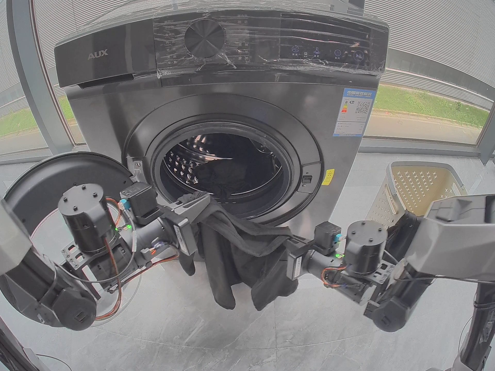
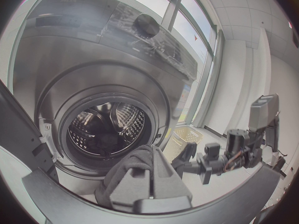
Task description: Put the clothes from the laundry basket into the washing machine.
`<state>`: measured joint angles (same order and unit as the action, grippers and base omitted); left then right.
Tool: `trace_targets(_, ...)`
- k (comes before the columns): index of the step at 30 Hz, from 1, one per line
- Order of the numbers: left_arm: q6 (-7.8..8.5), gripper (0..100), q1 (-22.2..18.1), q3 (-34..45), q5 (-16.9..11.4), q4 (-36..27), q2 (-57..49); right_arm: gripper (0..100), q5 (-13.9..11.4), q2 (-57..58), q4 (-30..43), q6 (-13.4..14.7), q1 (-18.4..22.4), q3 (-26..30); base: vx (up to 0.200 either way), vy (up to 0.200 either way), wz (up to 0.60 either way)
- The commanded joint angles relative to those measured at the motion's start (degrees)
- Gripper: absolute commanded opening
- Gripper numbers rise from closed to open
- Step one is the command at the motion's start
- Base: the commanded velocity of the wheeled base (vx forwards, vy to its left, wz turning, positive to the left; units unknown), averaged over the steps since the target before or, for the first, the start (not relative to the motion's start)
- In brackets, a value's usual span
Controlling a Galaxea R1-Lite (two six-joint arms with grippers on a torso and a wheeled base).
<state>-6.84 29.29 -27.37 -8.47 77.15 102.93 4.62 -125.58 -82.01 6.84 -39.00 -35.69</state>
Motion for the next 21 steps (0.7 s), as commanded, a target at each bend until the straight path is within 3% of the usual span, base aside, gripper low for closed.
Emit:
trace_targets(1,-0.19,0,0.2,6.1,-2.5,0.2,-10.3,0,-2.9,13.4,-2.0,0.1,1.6,7.0,0.0,0.0,0.0)
trace_targets(8,-0.28,0,-0.2,6.6,-5.9,0.6,-13.2,0,-3.0,17.2,-6.9,1.7,2.0,8.4,0.0,0.0,0.0)
trace_targets(12,-0.37,0,-0.8,8.0,-7.2,1.3,-14.2,0,-3.2,19.8,-6.9,5.7,3.3,11.3,0.0,0.0,0.0)
trace_targets(21,-0.72,0,-1.2,8.4,-6.4,5.0,-12.9,0,-3.5,22.7,-6.9,5.1,4.7,11.8,0.0,0.0,0.0)
